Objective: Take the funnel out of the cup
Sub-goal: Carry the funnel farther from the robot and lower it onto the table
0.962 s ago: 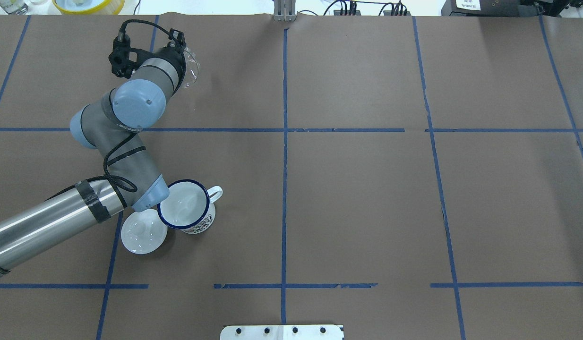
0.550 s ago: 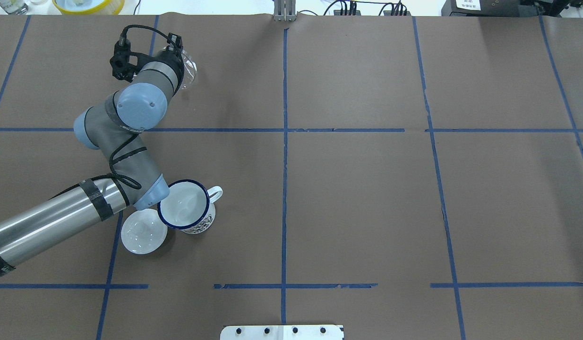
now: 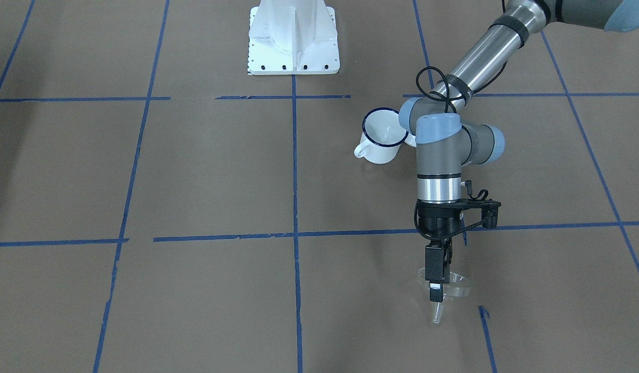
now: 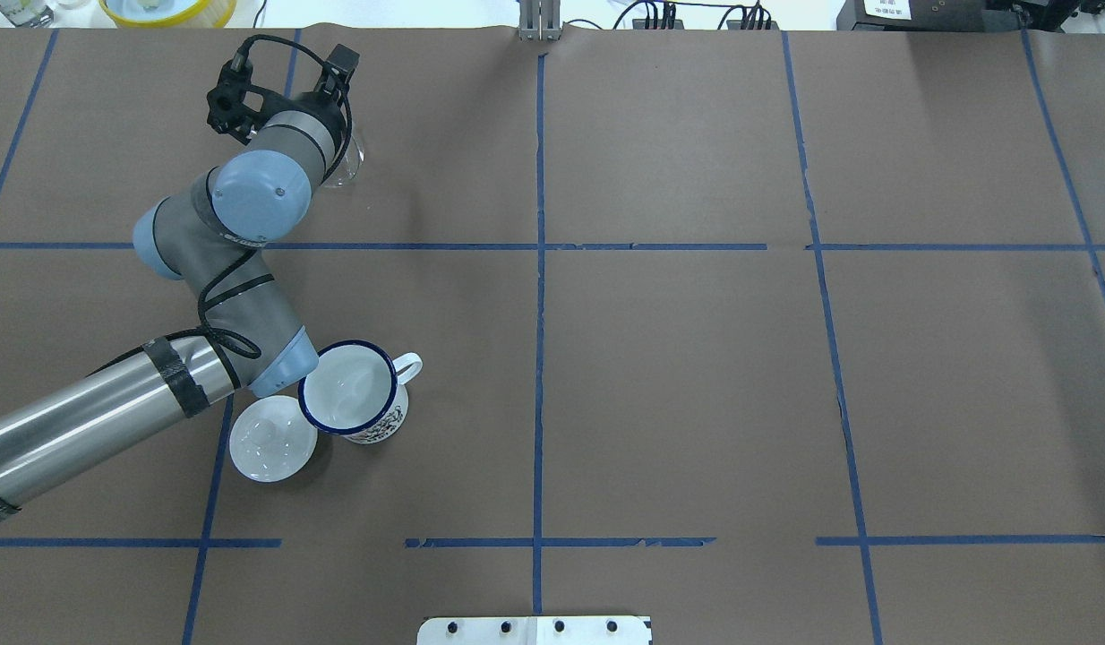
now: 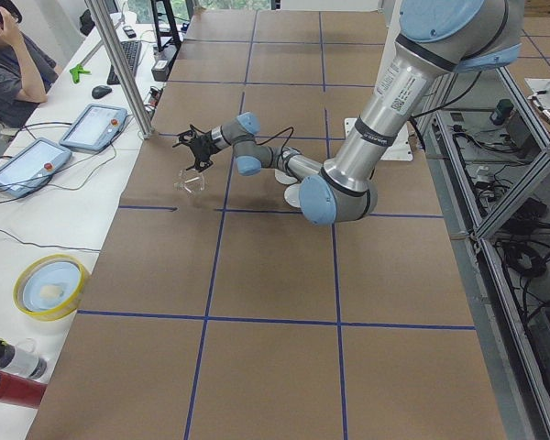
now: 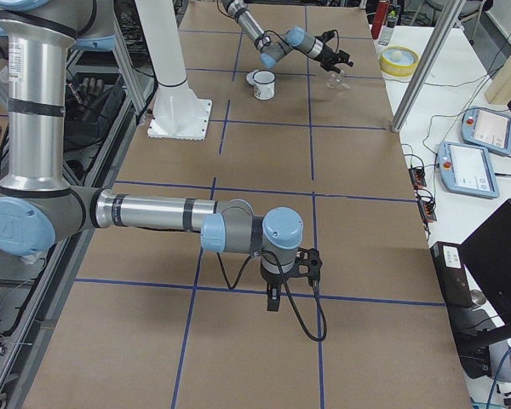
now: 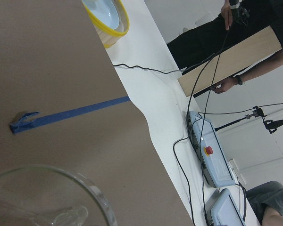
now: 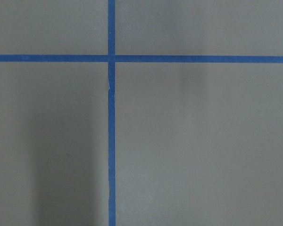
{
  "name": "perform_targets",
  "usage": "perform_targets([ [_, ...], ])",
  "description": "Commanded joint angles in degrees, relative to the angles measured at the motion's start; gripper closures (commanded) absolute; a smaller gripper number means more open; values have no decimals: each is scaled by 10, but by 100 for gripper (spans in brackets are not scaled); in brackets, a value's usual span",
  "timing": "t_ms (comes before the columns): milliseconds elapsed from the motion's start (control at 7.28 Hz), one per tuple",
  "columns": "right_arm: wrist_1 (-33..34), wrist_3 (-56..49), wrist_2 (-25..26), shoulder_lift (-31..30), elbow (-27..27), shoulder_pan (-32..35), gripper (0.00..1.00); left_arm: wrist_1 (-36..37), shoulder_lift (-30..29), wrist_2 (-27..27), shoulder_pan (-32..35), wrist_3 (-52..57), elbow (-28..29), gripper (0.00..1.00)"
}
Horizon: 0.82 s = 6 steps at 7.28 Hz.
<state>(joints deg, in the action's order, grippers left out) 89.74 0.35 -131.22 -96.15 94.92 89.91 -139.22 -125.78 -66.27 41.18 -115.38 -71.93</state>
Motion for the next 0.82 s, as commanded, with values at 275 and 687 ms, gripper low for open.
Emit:
perform_targets([
  [275,0,0,0,0,-1,0,0,212,145,-269,15,329,-309,0],
  [687,0,0,0,0,0,0,0,481,201,-376,64,543,-517,0],
])
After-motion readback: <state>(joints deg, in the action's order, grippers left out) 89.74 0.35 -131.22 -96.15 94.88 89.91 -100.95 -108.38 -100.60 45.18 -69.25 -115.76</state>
